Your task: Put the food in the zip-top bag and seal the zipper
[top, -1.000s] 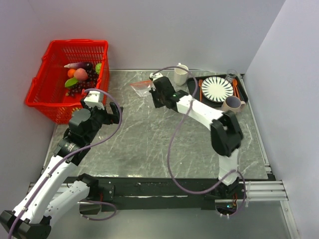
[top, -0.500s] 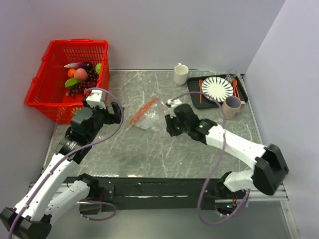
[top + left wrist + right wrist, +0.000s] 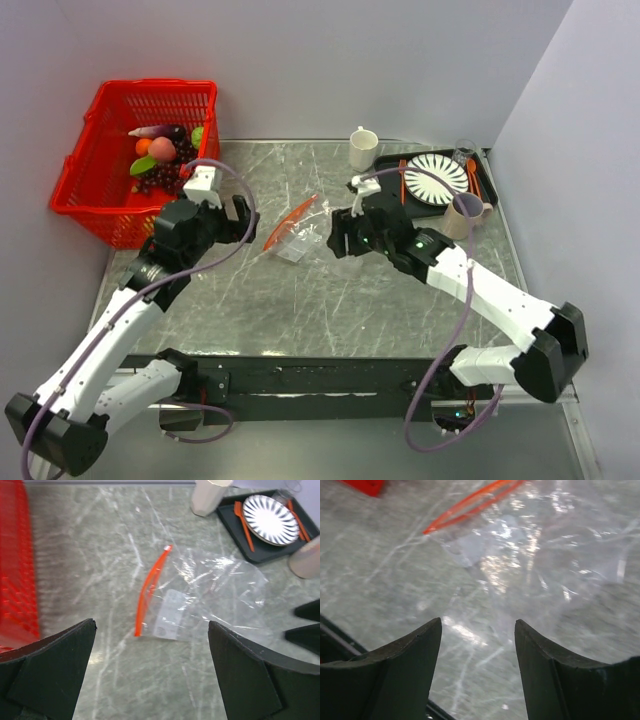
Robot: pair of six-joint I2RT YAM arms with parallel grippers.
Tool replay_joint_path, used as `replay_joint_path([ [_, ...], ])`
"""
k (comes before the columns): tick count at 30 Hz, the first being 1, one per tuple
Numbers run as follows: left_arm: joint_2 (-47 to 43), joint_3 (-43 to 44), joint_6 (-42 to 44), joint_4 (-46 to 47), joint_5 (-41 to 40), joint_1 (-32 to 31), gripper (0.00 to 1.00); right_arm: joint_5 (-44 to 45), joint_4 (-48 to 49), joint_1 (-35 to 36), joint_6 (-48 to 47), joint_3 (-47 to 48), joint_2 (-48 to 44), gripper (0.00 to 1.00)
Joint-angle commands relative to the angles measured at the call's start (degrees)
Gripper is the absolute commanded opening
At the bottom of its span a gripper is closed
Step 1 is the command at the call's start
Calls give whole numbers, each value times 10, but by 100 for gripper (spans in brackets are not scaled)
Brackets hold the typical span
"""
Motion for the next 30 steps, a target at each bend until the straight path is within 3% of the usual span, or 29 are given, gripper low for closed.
replay_joint_path([
  [1,50,51,-50,-24,47,1,99,-120,65,-3,61,15,46,66],
  [9,129,70,-112,3,86,1,99,-170,156,-63,139,-89,102,66],
  [14,197,71,-154,25,90,0,99,-148,180,-94,140,-147,114,66],
  [25,319,73,-183,90,69,-24,99,-129,202,-106,124,-187,122,67],
  [30,387,126,-173,62,54,-25,98,-126,202,-107,118,-189,122,67],
])
